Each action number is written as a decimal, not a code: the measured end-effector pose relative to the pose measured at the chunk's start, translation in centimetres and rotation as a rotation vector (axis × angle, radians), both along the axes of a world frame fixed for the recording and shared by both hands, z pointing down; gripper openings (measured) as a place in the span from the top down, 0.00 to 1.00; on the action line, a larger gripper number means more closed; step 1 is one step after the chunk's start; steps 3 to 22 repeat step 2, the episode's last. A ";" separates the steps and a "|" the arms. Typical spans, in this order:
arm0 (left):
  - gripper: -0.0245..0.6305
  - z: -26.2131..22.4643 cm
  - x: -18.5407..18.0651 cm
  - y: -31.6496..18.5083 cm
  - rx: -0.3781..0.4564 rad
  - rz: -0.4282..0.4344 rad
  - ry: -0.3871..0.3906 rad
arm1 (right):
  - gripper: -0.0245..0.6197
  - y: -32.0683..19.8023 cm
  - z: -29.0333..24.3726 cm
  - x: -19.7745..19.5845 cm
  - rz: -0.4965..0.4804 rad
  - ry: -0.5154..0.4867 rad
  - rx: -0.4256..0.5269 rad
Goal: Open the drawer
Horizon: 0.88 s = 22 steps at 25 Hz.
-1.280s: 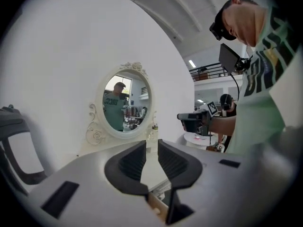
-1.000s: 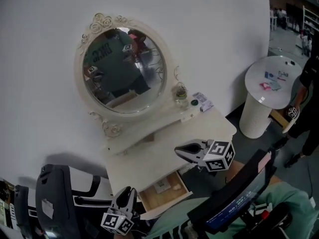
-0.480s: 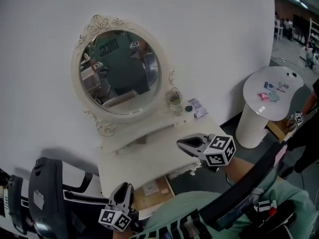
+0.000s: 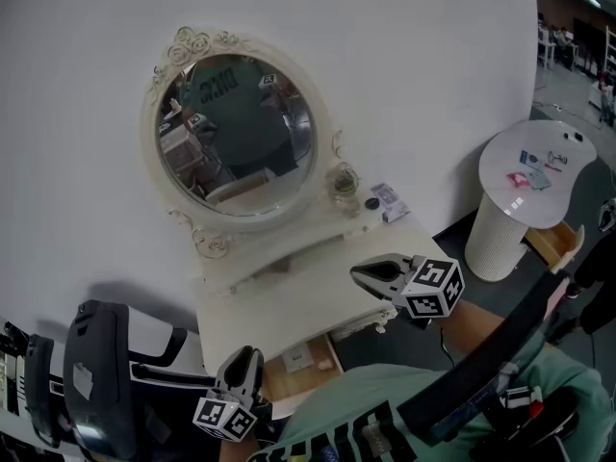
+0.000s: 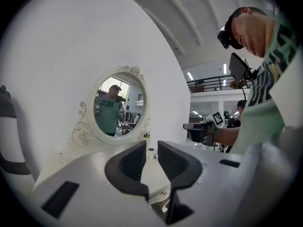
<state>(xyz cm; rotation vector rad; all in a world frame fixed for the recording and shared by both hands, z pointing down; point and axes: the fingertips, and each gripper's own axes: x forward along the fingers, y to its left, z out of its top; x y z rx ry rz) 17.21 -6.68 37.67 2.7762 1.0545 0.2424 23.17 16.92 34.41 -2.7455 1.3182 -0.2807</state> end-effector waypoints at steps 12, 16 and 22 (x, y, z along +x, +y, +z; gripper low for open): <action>0.84 0.1 -0.1 -0.1 0.004 0.004 -0.006 | 0.95 -0.1 0.3 -0.1 0.003 -0.008 0.002; 0.84 0.1 -0.1 -0.1 0.004 0.004 -0.006 | 0.95 -0.1 0.3 -0.1 0.003 -0.008 0.002; 0.84 0.1 -0.1 -0.1 0.004 0.004 -0.006 | 0.95 -0.1 0.3 -0.1 0.003 -0.008 0.002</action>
